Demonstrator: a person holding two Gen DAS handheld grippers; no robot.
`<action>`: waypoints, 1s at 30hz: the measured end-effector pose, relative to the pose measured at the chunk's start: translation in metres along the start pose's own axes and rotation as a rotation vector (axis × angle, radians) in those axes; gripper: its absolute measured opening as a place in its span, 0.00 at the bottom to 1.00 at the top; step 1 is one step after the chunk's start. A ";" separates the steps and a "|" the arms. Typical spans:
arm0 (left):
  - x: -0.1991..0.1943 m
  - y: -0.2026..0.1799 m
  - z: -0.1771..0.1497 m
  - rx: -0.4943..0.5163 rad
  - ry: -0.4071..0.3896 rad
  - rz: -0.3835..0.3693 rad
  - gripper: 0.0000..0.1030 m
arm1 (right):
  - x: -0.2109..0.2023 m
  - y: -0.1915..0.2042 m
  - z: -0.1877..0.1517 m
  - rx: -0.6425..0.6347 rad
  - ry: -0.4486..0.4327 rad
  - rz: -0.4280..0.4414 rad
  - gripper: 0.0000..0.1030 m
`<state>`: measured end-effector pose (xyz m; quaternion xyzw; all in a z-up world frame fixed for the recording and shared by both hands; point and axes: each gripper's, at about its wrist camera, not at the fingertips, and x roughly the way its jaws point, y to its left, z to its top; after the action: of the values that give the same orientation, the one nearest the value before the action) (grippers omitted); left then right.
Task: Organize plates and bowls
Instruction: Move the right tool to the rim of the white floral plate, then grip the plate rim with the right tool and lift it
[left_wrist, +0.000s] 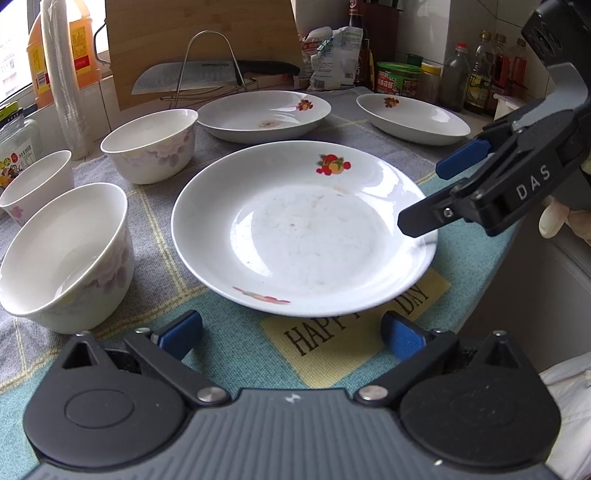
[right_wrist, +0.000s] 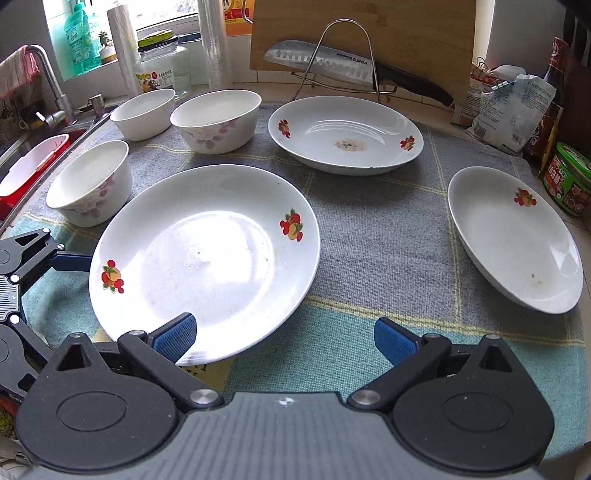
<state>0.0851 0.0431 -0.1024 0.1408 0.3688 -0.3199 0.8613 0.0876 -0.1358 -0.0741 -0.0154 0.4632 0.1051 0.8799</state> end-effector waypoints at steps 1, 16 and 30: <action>0.001 0.000 0.001 -0.001 -0.002 0.000 0.99 | 0.004 -0.001 0.003 -0.010 0.006 0.012 1.00; 0.003 -0.001 0.002 -0.031 -0.024 0.028 1.00 | 0.047 -0.007 0.036 -0.190 0.114 0.129 1.00; 0.008 0.004 0.009 0.026 -0.019 -0.024 1.00 | 0.049 -0.007 0.040 -0.216 0.144 0.137 1.00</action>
<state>0.0967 0.0388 -0.1021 0.1445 0.3580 -0.3360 0.8591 0.1489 -0.1293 -0.0916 -0.0856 0.5110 0.2127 0.8284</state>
